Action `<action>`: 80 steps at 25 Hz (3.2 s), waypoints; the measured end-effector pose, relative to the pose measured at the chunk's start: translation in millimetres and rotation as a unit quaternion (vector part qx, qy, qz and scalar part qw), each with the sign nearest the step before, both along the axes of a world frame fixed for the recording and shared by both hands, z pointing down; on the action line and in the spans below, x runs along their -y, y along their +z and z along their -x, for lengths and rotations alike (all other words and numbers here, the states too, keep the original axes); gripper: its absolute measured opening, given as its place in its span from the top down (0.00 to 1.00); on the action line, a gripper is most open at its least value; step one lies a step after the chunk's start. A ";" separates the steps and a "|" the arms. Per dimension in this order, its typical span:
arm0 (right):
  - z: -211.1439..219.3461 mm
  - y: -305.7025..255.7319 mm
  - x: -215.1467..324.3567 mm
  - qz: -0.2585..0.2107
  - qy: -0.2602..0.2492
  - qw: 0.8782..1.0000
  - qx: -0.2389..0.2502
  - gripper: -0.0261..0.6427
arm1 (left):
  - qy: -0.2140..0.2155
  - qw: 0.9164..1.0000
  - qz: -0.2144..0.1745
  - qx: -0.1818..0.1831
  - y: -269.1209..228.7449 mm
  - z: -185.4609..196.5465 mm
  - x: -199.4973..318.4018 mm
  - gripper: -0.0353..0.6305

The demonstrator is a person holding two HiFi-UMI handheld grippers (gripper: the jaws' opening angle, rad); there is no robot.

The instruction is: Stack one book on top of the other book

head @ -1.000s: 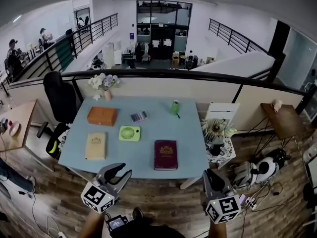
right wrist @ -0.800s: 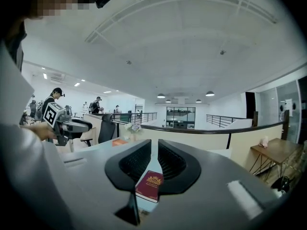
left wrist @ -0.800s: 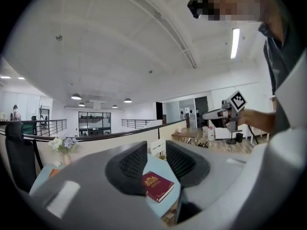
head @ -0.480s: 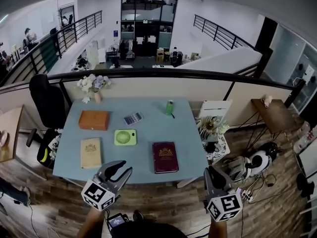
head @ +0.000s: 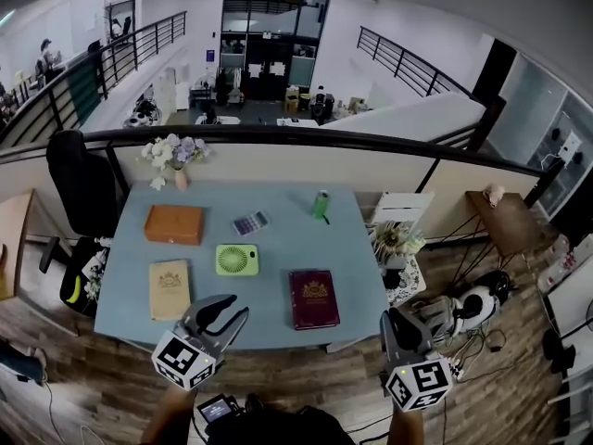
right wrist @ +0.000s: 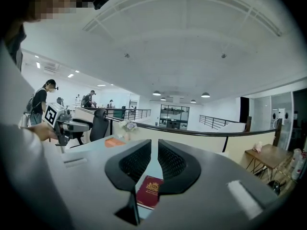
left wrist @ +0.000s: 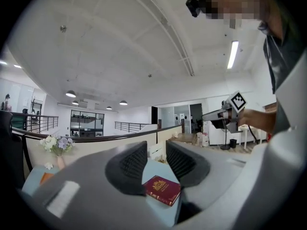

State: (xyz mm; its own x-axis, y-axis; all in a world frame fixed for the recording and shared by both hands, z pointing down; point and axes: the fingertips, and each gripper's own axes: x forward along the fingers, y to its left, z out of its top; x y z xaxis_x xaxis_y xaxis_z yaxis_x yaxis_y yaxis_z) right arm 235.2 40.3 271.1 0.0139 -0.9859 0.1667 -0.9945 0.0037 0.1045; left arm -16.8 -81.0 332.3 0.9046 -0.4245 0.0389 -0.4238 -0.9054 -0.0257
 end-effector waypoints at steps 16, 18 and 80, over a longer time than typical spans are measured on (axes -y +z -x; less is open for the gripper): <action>-22.2 14.1 91.5 0.007 -0.074 0.997 0.023 0.92 | -0.072 0.997 0.025 0.025 16.1 0.5 33.3 0.69; -28.4 17.6 105.2 0.008 -0.089 0.996 0.029 0.92 | -0.083 0.996 0.025 0.035 15.2 -6.2 36.6 0.69; -102.0 401.2 198.4 0.342 -0.147 0.910 0.182 0.76 | -0.108 0.932 0.330 0.107 336.2 -186.6 86.6 0.55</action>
